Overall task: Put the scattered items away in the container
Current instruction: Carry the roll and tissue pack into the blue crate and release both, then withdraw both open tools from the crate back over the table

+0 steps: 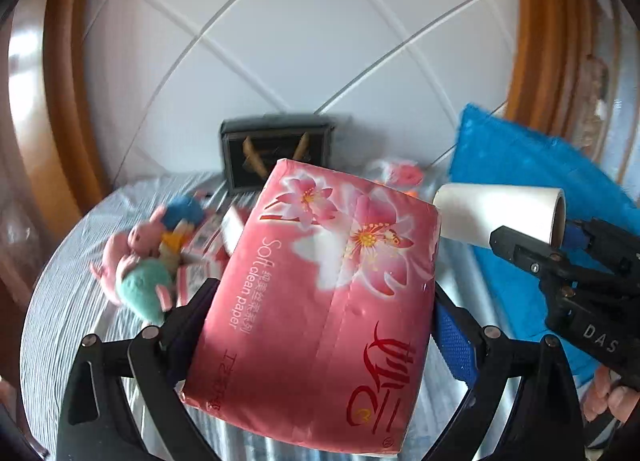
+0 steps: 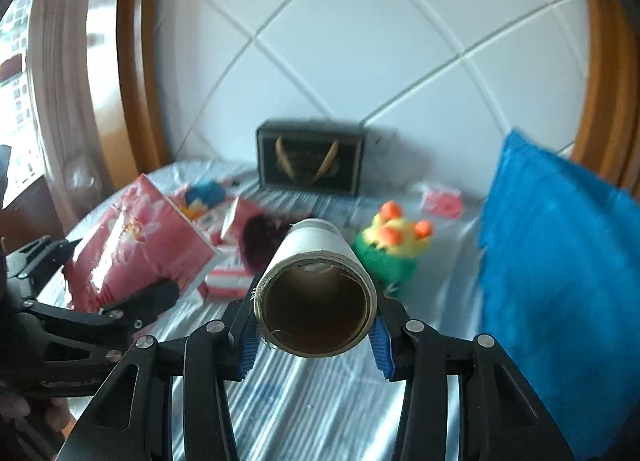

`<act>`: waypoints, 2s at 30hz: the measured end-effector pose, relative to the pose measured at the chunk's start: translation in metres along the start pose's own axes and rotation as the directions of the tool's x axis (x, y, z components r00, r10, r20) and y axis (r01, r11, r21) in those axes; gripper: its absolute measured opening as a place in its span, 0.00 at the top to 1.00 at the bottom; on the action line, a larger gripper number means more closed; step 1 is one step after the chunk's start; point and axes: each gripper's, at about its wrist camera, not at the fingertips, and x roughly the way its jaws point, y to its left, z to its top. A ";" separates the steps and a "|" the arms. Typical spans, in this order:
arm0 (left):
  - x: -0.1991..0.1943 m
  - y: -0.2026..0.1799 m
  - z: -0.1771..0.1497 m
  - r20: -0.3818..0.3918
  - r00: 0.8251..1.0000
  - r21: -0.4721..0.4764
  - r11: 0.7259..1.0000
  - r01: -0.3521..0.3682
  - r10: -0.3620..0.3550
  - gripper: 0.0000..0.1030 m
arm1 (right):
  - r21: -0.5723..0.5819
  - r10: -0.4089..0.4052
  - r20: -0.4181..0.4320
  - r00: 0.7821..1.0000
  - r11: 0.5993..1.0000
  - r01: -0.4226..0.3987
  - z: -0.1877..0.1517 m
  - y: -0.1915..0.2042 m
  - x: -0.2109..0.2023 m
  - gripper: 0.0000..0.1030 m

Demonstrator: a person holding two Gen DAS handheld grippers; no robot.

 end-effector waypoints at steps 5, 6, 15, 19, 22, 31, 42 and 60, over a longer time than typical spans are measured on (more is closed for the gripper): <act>-0.024 -0.046 0.026 0.056 0.996 0.054 0.996 0.070 -0.073 0.05 | 0.027 -0.090 0.082 0.993 0.996 0.088 0.017 -0.026 -0.063 0.57; -0.028 -0.056 0.030 0.064 0.994 0.064 0.994 0.084 -0.088 0.05 | 0.032 -0.106 0.093 0.990 0.994 0.103 0.019 -0.033 -0.073 0.57; -0.038 -0.220 0.076 0.095 0.962 0.155 0.959 0.239 -0.255 0.05 | 0.079 -0.290 0.169 0.942 0.957 0.281 0.019 -0.152 -0.163 0.57; -0.022 -0.302 0.093 0.057 0.955 0.160 0.947 0.278 -0.290 0.05 | 0.074 -0.338 0.148 0.930 0.941 0.330 0.008 -0.230 -0.182 0.57; 0.007 -0.367 0.100 -0.038 0.956 0.185 0.938 0.294 -0.292 0.05 | 0.055 -0.345 0.090 0.934 0.938 0.341 -0.001 -0.294 -0.182 0.56; 0.067 -0.477 0.073 -0.274 0.940 0.228 0.935 0.270 -0.205 0.05 | -0.048 -0.303 -0.160 0.939 0.953 0.299 -0.058 -0.405 -0.157 0.56; 0.062 -0.512 0.068 -0.275 0.952 0.261 0.943 0.207 -0.133 0.05 | -0.054 -0.238 -0.217 0.947 0.971 0.231 -0.085 -0.441 -0.153 0.56; 0.009 -0.483 0.067 -0.132 0.984 0.239 0.959 0.151 -0.122 0.04 | 0.004 -0.211 -0.122 0.970 0.977 0.213 -0.091 -0.436 -0.189 0.00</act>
